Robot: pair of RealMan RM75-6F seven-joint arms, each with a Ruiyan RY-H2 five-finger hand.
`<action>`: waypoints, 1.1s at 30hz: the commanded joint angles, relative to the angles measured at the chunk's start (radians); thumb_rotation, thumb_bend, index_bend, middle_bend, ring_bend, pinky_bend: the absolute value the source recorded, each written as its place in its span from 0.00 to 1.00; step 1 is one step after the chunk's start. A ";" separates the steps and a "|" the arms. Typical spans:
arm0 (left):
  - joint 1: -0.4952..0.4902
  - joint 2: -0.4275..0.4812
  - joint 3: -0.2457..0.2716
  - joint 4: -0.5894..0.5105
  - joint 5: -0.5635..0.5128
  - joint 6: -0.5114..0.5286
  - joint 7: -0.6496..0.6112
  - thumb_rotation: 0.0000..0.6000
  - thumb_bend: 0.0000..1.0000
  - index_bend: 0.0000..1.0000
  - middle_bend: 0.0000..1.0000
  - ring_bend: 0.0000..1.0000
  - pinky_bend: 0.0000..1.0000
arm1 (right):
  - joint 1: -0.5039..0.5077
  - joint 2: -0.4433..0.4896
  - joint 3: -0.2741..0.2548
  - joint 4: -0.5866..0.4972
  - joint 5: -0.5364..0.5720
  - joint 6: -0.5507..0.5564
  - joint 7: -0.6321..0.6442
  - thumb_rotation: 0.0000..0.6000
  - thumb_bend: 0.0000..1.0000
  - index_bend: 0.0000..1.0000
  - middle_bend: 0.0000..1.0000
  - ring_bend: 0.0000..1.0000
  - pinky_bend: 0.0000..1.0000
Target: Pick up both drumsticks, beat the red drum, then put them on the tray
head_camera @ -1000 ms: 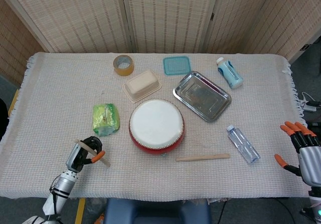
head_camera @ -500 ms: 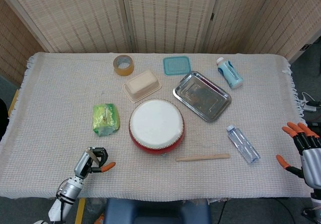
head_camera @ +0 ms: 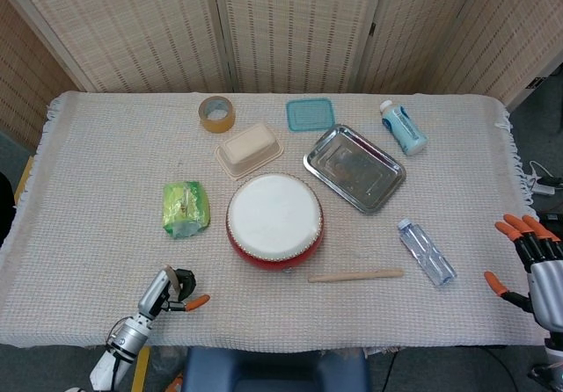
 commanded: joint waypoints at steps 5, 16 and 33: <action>-0.005 -0.020 0.025 0.052 0.013 -0.011 -0.011 1.00 0.25 0.83 0.90 0.81 0.83 | 0.000 0.000 0.001 -0.003 -0.001 0.001 -0.003 1.00 0.13 0.21 0.16 0.08 0.22; -0.007 -0.071 0.018 0.156 -0.004 -0.017 0.023 1.00 0.28 0.93 0.99 0.93 1.00 | -0.002 -0.001 0.001 -0.006 -0.004 0.005 -0.009 1.00 0.13 0.21 0.16 0.08 0.22; -0.012 0.029 0.016 0.120 0.001 0.000 0.314 1.00 0.58 1.00 1.00 1.00 1.00 | 0.040 0.041 -0.035 -0.078 0.022 -0.146 -0.013 1.00 0.13 0.27 0.23 0.12 0.27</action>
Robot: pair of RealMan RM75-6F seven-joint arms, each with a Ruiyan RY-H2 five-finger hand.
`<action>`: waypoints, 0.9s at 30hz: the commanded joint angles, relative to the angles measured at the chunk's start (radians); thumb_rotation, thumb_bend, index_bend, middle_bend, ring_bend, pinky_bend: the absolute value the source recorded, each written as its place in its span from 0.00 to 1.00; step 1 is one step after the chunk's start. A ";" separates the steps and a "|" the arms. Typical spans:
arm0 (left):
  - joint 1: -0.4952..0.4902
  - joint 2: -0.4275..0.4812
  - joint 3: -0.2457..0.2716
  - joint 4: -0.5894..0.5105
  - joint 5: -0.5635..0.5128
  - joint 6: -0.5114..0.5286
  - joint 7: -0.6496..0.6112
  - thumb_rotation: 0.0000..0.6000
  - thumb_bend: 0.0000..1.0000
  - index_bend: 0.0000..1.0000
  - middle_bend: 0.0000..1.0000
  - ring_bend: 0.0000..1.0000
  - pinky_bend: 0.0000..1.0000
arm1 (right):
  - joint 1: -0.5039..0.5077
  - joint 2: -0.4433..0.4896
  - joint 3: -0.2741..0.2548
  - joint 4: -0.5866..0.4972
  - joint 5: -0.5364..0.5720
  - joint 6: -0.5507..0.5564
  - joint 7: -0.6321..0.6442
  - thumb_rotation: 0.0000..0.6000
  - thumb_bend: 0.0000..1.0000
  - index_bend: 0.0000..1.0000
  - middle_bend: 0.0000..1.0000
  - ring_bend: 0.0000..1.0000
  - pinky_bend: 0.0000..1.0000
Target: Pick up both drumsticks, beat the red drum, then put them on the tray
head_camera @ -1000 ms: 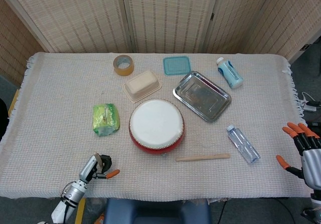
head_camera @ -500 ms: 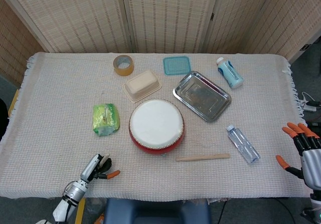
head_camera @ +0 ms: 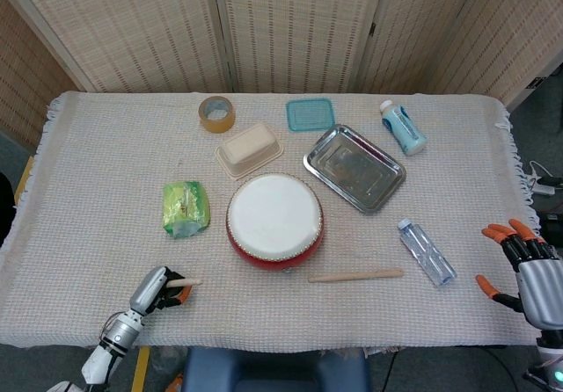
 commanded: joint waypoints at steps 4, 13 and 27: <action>0.004 0.088 -0.022 -0.077 0.000 0.043 0.209 1.00 0.58 1.00 1.00 1.00 1.00 | 0.072 0.027 -0.030 -0.064 0.001 -0.156 -0.014 1.00 0.13 0.35 0.24 0.14 0.31; 0.016 0.311 -0.079 -0.346 -0.027 0.102 0.555 1.00 0.55 1.00 1.00 1.00 1.00 | 0.283 -0.153 -0.008 -0.056 0.020 -0.471 -0.150 1.00 0.13 0.38 0.25 0.15 0.32; 0.038 0.375 -0.062 -0.434 -0.020 0.105 0.613 1.00 0.53 1.00 1.00 1.00 1.00 | 0.393 -0.404 -0.001 0.079 0.108 -0.586 -0.417 1.00 0.20 0.47 0.25 0.13 0.32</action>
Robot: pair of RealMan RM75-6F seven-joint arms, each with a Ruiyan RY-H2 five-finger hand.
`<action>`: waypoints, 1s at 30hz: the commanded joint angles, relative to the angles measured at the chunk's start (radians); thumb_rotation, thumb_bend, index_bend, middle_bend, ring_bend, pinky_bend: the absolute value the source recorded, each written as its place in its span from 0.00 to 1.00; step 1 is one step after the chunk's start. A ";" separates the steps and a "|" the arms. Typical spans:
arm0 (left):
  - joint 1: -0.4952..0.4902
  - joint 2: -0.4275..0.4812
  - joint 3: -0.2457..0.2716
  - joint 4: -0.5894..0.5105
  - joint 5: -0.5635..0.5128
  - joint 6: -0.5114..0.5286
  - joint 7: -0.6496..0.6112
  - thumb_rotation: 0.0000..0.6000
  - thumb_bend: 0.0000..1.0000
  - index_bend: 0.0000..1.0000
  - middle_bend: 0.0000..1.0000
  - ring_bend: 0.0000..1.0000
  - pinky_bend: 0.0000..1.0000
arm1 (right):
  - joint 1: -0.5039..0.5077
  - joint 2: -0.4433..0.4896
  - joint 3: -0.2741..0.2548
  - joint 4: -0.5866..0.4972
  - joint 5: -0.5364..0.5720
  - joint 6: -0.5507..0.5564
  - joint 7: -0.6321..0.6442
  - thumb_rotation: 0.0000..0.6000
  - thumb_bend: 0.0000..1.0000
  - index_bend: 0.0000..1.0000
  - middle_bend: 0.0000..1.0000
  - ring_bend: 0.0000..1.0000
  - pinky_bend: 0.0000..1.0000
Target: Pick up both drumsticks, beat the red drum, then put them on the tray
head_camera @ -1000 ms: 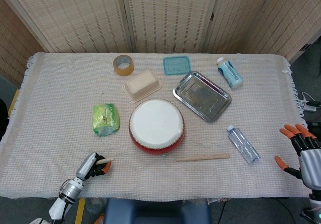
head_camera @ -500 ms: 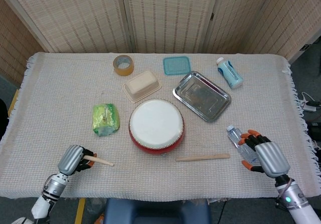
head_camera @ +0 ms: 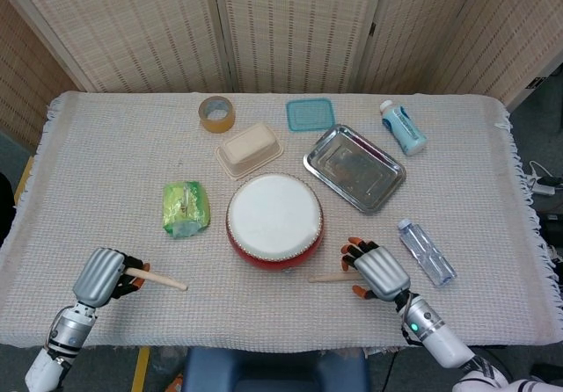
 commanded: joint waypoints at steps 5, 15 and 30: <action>0.003 0.005 0.005 -0.002 -0.006 -0.015 -0.006 1.00 0.52 1.00 1.00 1.00 1.00 | 0.017 -0.093 -0.003 0.097 0.041 0.008 -0.042 1.00 0.24 0.49 0.25 0.13 0.32; 0.003 0.001 0.006 0.005 -0.005 -0.029 -0.015 1.00 0.52 1.00 1.00 1.00 1.00 | 0.042 -0.149 -0.017 0.146 0.068 -0.012 -0.061 1.00 0.26 0.49 0.25 0.13 0.32; 0.013 0.000 0.006 0.024 -0.009 -0.026 -0.051 1.00 0.49 1.00 1.00 1.00 1.00 | 0.042 -0.152 -0.012 0.141 0.029 0.067 0.179 1.00 0.43 0.73 0.28 0.18 0.35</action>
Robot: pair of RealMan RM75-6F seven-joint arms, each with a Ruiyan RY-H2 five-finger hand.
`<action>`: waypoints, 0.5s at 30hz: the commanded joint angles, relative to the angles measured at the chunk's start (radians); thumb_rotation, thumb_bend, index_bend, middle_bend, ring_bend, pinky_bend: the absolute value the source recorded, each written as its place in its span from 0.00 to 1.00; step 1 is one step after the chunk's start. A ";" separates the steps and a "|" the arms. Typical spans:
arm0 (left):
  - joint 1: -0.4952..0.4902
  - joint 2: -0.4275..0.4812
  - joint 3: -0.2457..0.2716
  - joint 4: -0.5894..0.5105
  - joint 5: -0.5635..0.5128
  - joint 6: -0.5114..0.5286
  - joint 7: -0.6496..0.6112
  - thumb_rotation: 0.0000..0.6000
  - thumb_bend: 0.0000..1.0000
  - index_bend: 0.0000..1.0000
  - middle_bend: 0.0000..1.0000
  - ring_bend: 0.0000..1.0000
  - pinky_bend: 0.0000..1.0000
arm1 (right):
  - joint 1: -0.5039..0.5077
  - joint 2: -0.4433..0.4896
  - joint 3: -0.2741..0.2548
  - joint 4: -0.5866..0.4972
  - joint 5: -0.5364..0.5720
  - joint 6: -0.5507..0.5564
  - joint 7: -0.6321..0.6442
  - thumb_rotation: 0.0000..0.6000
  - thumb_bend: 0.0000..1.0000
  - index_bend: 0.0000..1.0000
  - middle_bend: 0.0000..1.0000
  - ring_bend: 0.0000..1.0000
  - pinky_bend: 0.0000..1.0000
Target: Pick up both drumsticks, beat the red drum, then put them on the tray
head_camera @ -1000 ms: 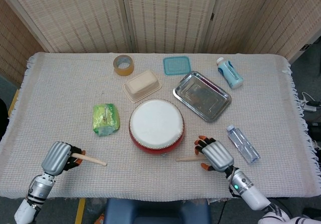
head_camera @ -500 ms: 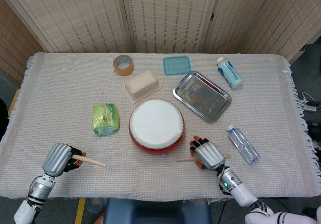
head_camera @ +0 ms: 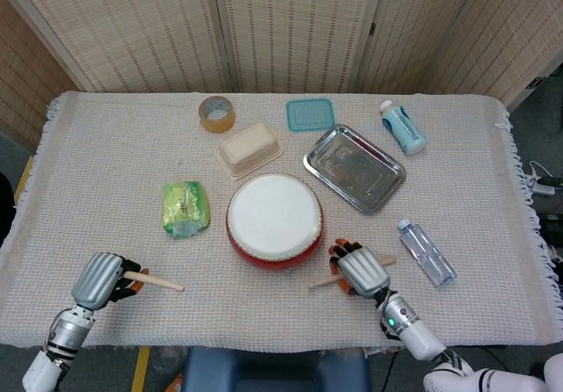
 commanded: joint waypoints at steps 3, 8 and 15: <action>0.004 0.002 -0.001 -0.002 0.000 0.006 -0.004 1.00 0.50 1.00 1.00 1.00 1.00 | -0.022 0.064 0.018 -0.059 -0.059 0.094 0.387 1.00 0.44 0.74 0.31 0.21 0.35; 0.007 0.005 -0.002 -0.010 -0.002 0.007 -0.006 1.00 0.50 1.00 1.00 1.00 1.00 | -0.039 0.141 0.030 -0.074 -0.084 0.144 0.926 1.00 0.44 0.74 0.35 0.24 0.35; 0.004 0.007 -0.002 -0.030 0.007 0.004 0.009 1.00 0.50 1.00 1.00 1.00 1.00 | -0.013 0.174 -0.044 0.144 -0.209 0.186 1.729 1.00 0.44 0.66 0.37 0.28 0.35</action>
